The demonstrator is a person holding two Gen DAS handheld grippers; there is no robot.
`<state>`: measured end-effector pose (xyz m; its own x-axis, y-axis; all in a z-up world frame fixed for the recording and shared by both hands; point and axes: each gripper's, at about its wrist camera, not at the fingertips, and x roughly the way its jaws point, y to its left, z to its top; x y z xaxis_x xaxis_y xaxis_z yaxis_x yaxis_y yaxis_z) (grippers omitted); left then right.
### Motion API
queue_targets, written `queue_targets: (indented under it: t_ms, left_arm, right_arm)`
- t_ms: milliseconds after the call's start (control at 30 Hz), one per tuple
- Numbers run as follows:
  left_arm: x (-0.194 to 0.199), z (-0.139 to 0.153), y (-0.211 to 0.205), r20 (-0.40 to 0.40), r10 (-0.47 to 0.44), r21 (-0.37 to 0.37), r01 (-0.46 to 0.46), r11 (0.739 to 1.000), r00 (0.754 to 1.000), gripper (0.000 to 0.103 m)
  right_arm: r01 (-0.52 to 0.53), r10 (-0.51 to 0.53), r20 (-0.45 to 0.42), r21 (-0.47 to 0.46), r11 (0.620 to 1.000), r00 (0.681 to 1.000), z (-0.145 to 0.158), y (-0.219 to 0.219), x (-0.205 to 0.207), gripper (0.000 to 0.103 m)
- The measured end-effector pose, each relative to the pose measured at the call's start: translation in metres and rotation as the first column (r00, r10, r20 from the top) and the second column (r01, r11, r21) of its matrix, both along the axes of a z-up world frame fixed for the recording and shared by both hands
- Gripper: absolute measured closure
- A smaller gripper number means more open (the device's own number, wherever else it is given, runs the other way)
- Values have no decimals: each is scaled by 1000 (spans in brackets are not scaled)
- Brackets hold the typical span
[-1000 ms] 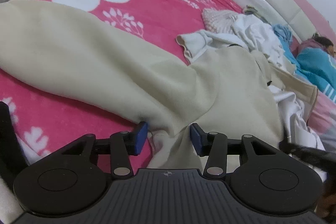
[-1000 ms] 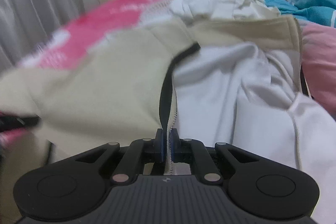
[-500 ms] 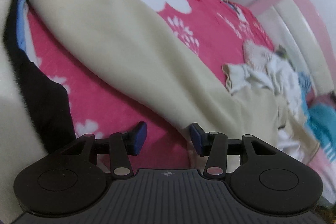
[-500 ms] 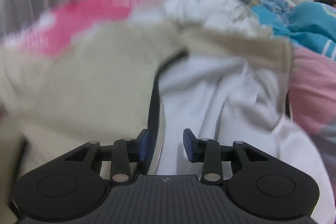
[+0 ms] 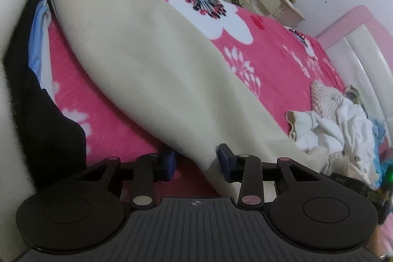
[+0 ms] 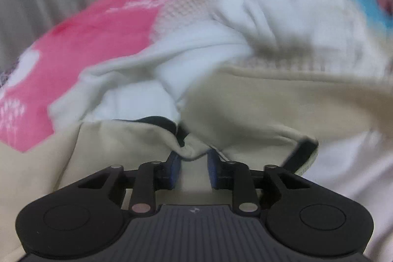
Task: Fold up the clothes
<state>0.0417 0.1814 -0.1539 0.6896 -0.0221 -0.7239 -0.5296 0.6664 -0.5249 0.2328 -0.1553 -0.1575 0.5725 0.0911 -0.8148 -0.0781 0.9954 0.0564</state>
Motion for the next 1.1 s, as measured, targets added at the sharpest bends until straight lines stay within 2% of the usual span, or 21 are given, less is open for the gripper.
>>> queue_targets:
  t_ms: [67, 167, 233, 267, 300, 333, 367, 400, 467, 533, 633, 667, 700, 733, 767, 800, 967, 1033, 1100]
  left_arm:
    - [-1, -1, -1, 10, -10, 15, 10, 1000, 1000, 66]
    - [-3, -2, -4, 27, -25, 40, 24, 999, 999, 66]
    - [-5, -2, -6, 35, -36, 54, 35, 998, 999, 66]
    - [-6, -2, -6, 38, -42, 61, 40, 997, 998, 66]
    - [-6, -3, -7, 40, -48, 68, 45, 997, 998, 66]
    - [-7, -3, -7, 42, -49, 67, 46, 997, 998, 66]
    - [-7, -3, -7, 43, -49, 64, 46, 997, 998, 66]
    - [-7, -3, -6, 45, -48, 61, 46, 997, 998, 66]
    - [-8, -3, -5, 50, -49, 52, 46, 998, 998, 66]
    - [-8, -4, -4, 56, -50, 45, 47, 998, 997, 66]
    - [-10, -5, -4, 64, -52, 44, 49, 998, 997, 66]
    - [-10, -5, -4, 66, -52, 45, 49, 998, 996, 66]
    - [-10, -5, -4, 67, -52, 46, 49, 998, 996, 66]
    - [-10, -5, -4, 68, -50, 47, 47, 998, 996, 66]
    - [-10, -5, -5, 69, -49, 48, 46, 998, 996, 66]
    - [-10, -5, -5, 70, -47, 50, 43, 998, 996, 66]
    - [-10, -5, -8, 71, -45, 76, 40, 996, 996, 66]
    - [-10, -5, -9, 68, -46, 83, 41, 996, 997, 66]
    - [-9, -5, -10, 63, -49, 91, 43, 995, 997, 66]
  right_arm:
    - [21, -21, -1, -64, 998, 1000, 13, 4, -7, 79]
    - [28, -24, 41, -83, 996, 999, 38, 9, -23, 76]
    - [-42, 39, 77, 37, 998, 996, 59, 16, -28, 75]
    - [-119, 109, 82, 120, 986, 991, 68, 23, -26, 70]
    - [-214, 204, 69, 189, 958, 976, 71, 36, -20, 59]
    - [-307, 303, 54, 250, 918, 951, 73, 49, -13, 55]
    - [-388, 391, 45, 273, 880, 919, 71, 65, -6, 49]
    - [-463, 472, 38, 281, 841, 881, 67, 81, 1, 48]
    - [-580, 597, -15, 219, 785, 802, 52, 113, 13, 48]
    - [-657, 678, -117, 175, 733, 725, 32, 139, 25, 48]
    - [-733, 744, -222, 146, 665, 630, 9, 161, 27, 46]
    - [-758, 761, -234, 124, 641, 605, 8, 165, 22, 46]
    - [-775, 771, -238, 98, 624, 591, 10, 167, 16, 53]
    - [-789, 778, -243, 74, 610, 579, 13, 170, 10, 62]
    - [-802, 785, -248, 50, 596, 568, 16, 172, 4, 88]
    - [-812, 794, -221, 21, 584, 566, 22, 173, -3, 101]
    - [-831, 838, -24, -144, 537, 546, 52, 176, -34, 101]
    - [-796, 813, 55, -172, 580, 580, 52, 175, -33, 101]
    - [-762, 786, 75, -204, 615, 614, 33, 178, -28, 102]
